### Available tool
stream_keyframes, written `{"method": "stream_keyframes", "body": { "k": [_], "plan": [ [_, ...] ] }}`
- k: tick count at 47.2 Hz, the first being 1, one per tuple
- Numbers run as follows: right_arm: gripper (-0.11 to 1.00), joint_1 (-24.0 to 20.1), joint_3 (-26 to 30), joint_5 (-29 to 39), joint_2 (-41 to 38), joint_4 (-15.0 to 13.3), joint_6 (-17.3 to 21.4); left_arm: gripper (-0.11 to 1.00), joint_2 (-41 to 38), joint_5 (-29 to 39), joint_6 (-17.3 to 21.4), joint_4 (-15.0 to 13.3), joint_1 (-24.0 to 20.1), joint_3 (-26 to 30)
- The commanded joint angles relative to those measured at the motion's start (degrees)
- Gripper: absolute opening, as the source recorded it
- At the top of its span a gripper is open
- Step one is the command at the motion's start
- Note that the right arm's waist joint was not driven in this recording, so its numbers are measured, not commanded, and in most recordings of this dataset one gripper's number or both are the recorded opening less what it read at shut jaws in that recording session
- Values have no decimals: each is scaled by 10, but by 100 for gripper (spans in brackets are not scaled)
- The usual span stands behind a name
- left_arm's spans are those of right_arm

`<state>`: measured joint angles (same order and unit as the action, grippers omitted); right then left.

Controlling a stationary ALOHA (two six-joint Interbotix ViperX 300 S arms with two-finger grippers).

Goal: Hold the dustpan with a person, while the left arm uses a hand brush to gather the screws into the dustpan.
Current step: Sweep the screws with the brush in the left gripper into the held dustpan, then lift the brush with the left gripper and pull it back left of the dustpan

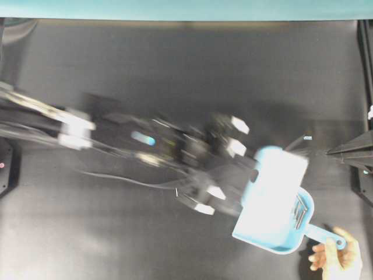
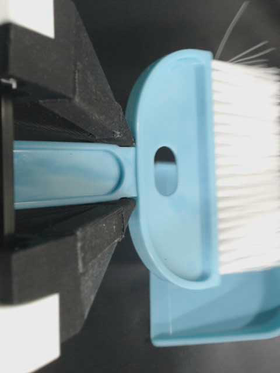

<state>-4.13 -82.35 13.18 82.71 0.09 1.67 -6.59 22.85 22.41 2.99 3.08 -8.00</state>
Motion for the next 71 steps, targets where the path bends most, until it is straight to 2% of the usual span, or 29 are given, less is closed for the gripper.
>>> {"method": "stream_keyframes", "body": {
  "k": [1, 6, 11, 24, 32, 42, 54, 71],
  "plan": [
    [-1, 0, 3, -3, -2, 0, -2, 31, 61, -38, -15, 1, -5, -59],
    [-1, 0, 2, -3, -2, 0, -2, 31, 96, -76, -47, 1, -6, -121],
    [-1, 0, 3, -3, -1, 0, -2, 31, 114, -105, -61, 1, -7, -171],
    [-1, 0, 0, -4, 0, 0, -1, 31, 154, -217, -66, 1, -21, -307],
    [-1, 0, 0, -4, 1, 0, -1, 31, 164, -268, -83, 0, -35, -363],
    [-1, 0, 0, -4, 1, 0, -1, 31, 167, -284, -120, 0, -36, -385],
    [-1, 0, -1, -5, 1, 0, -1, 31, 159, -282, -121, 0, -31, -387],
    [-1, 0, -1, -5, 1, 0, -1, 31, 105, -267, -122, 1, -20, -393]
  ]
}}
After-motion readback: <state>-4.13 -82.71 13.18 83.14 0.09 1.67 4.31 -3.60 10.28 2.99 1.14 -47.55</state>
